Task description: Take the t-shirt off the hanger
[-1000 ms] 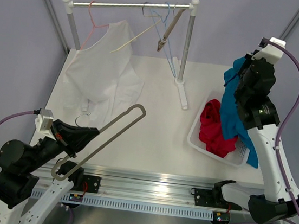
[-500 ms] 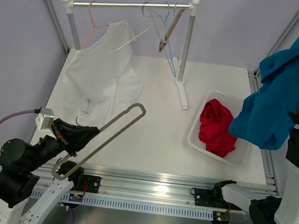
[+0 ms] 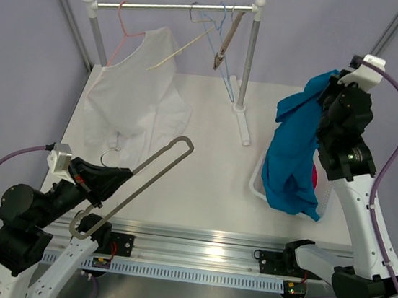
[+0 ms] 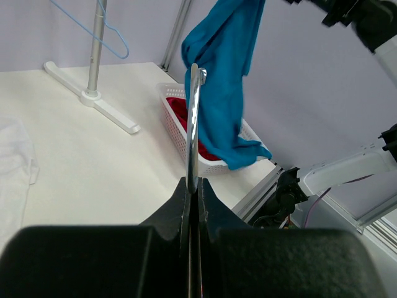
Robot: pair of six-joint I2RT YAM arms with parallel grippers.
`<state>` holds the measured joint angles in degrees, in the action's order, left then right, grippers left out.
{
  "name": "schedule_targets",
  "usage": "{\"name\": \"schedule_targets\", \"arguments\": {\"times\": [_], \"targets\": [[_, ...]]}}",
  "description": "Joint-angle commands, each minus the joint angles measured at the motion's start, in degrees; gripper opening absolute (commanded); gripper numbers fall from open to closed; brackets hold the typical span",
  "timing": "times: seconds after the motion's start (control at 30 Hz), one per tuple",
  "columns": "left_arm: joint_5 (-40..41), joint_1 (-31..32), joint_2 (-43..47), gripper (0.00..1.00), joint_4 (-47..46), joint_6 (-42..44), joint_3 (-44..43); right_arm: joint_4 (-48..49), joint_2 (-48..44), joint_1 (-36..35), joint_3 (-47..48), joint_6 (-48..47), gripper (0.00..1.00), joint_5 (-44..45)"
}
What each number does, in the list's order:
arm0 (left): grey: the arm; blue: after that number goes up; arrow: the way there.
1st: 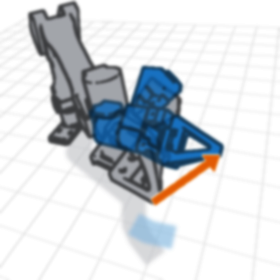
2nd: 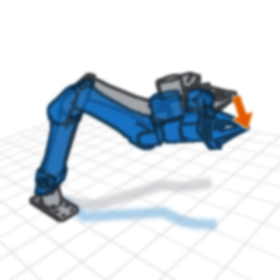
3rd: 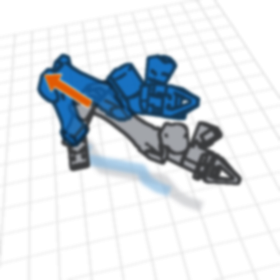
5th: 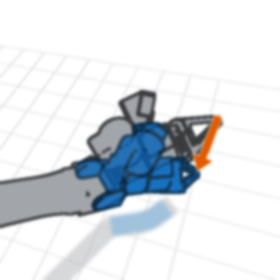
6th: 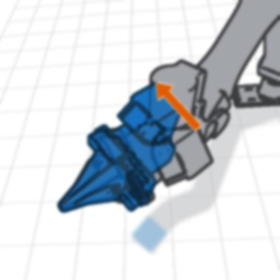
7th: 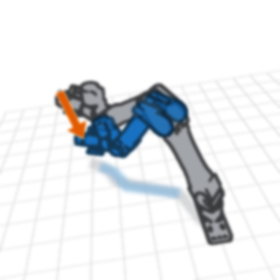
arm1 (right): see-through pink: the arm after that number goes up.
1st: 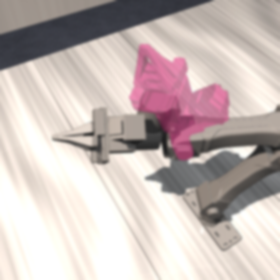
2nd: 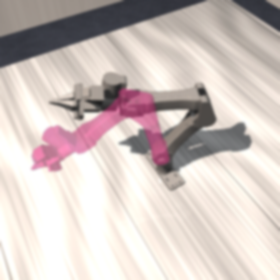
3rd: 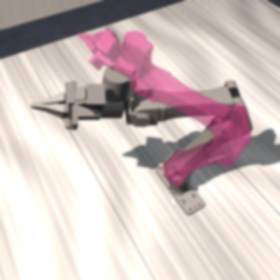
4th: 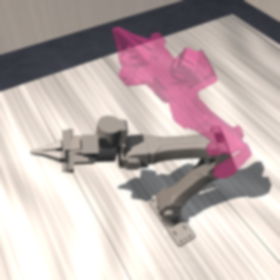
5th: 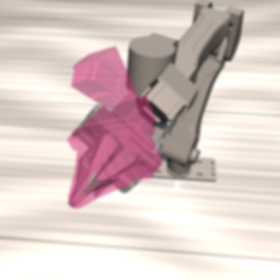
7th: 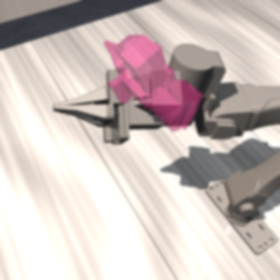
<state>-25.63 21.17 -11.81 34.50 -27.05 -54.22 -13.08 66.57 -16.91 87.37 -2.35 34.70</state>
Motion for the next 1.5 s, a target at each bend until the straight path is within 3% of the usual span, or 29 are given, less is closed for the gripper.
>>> {"name": "schedule_targets", "arguments": {"times": [0.0, 0.23, 0.33, 0.63, 0.73, 0.77, 0.87, 0.9, 1.07, 1.13, 1.23, 1.33, 1.37, 1.43, 1.47], "targets": [[0.40, 0.28, -1.37, 0.00, -2.51, -0.72, -0.62, 8.25, -5.48, 2.39, -8.41, 2.08, 0.00, 2.48], [0.92, 0.28, -1.98, 0.00, -2.60, -1.52, -1.07, 6.85, -5.91, 5.57, -4.76, 7.36, 0.00, 1.06], [1.98, 0.28, -2.16, 0.00, -2.60, -1.34, -1.07, 3.52, -8.72, 5.66, -8.69, 13.12, 0.00, 2.82], [4.08, 0.28, -4.01, 0.00, -3.83, -3.62, 0.34, 1.91, -22.87, 5.57, -51.13, 40.45, 0.04, -7.60], [5.15, 0.28, -4.27, 0.00, -3.74, -3.98, 0.34, 4.29, -24.72, 5.57, -59.50, 44.17, 0.17, -9.73], [5.58, 0.28, -4.53, 0.00, -3.74, -4.15, 0.43, 3.94, -25.60, 5.57, -59.42, 43.75, 0.29, -10.00], [7.25, 0.28, -4.97, 0.00, -3.74, -4.59, 1.30, -1.32, -28.32, 5.57, -54.09, 39.89, 0.48, -10.26], [7.87, 0.28, -5.06, 0.00, -3.65, -4.68, 2.26, -4.12, -29.20, 5.66, -52.50, 37.62, 0.61, -11.66], [14.45, 0.28, -5.94, 0.00, -3.65, -7.14, 5.34, -12.83, -36.15, 5.57, -44.24, 34.43, 0.74, -20.62], [17.78, 0.28, -5.76, 0.00, -3.65, -8.28, 6.22, -16.71, -38.60, 5.57, -42.90, 34.43, 0.86, -25.53], [22.00, 0.28, -6.20, 0.00, -3.83, -10.21, 6.67, -16.28, -39.32, 5.57, -42.55, 36.09, 0.94, -37.82], [24.38, 0.28, -7.34, 0.00, -6.02, -12.75, 7.72, -9.79, -35.91, 4.35, -43.86, 41.62, 0.95, -51.81], [25.01, 0.28, -7.61, 0.00, -7.68, -13.38, 8.51, -7.86, -34.93, -0.62, -44.56, 42.85, 0.95, -52.62], [27.45, 0.28, -8.48, 0.00, -9.44, -14.95, 9.47, -3.98, -31.78, -10.46, -43.96, 43.66, 0.95, -43.97], [27.99, 0.28, -8.66, 0.00, -11.63, -15.40, 10.00, -3.19, -30.11, -22.52, -41.95, 43.31, 0.95, -39.32]]}}
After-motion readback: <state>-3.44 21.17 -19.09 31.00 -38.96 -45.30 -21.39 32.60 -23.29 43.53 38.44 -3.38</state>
